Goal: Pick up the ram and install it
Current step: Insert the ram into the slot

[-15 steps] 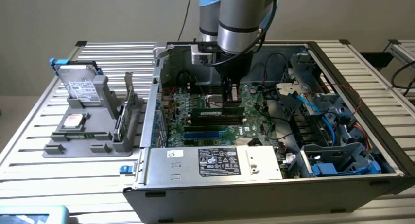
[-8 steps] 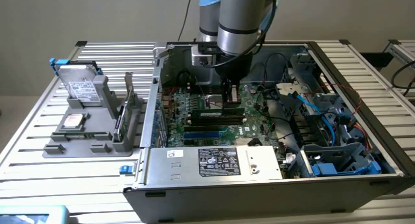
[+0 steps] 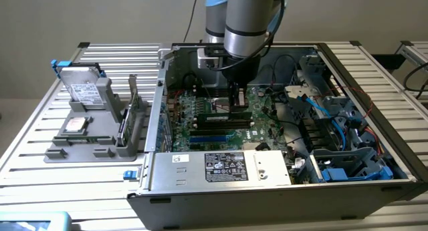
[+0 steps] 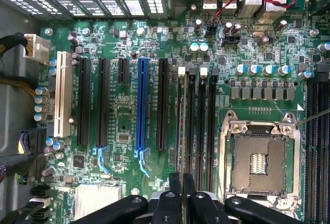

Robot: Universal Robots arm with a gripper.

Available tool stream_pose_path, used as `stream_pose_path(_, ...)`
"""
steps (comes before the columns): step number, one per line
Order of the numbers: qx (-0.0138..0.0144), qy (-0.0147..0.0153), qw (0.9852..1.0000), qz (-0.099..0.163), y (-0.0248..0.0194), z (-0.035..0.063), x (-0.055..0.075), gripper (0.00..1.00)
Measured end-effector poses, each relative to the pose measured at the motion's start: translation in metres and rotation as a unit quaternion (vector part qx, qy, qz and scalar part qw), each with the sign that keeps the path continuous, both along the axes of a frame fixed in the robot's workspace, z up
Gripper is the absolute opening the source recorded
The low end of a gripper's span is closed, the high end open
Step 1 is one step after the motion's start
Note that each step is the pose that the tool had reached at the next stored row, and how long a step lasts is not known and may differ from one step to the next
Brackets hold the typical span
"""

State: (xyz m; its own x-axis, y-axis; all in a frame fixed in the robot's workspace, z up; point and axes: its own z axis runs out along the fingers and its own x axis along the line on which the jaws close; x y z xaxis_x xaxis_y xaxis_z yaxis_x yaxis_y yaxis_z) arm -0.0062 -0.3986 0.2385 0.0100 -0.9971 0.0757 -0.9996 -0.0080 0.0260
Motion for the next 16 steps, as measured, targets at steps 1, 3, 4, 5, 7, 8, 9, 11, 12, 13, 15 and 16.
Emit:
stream_pose_path(1, 0.0000, 0.0000, 1.0000, 0.000, 0.0002, -0.0004, 0.0000, 0.14)
stream_pose_path(3, 0.0000, 0.0000, 1.0000, 0.000, 0.0015, -0.0014, -0.0002, 0.14)
stream_pose_path(4, -0.0002, 0.0000, 1.0000, 0.000, 0.0023, -0.0018, -0.0002, 0.14)
stream_pose_path(5, -0.0001, -0.0001, 1.0000, 0.000, 0.0023, -0.0021, -0.0002, 0.14)
stream_pose_path(7, -0.0002, -0.0001, 1.0000, 0.000, 0.0023, -0.0028, -0.0002, 0.14)
stream_pose_path(8, -0.0002, -0.0002, 1.0000, 0.000, 0.0023, -0.0034, -0.0001, 0.14)
stream_pose_path(9, -0.0002, -0.0002, 1.0000, 0.000, 0.0023, -0.0041, -0.0001, 0.14)
stream_pose_path(11, -0.0003, -0.0002, 1.0000, 0.000, 0.0023, -0.0052, -0.0002, 0.14)
stream_pose_path(12, -0.0004, -0.0002, 1.0000, 0.000, 0.0022, -0.0054, -0.0002, 0.14)
stream_pose_path(13, -0.0004, -0.0002, 1.0000, 0.000, 0.0018, -0.0054, -0.0003, 0.14)
stream_pose_path(15, -0.0003, -0.0003, 1.0000, 0.000, 0.0012, -0.0057, -0.0003, 0.14)
stream_pose_path(16, -0.0003, -0.0003, 1.0000, 0.000, 0.0013, -0.0062, -0.0002, 0.14)
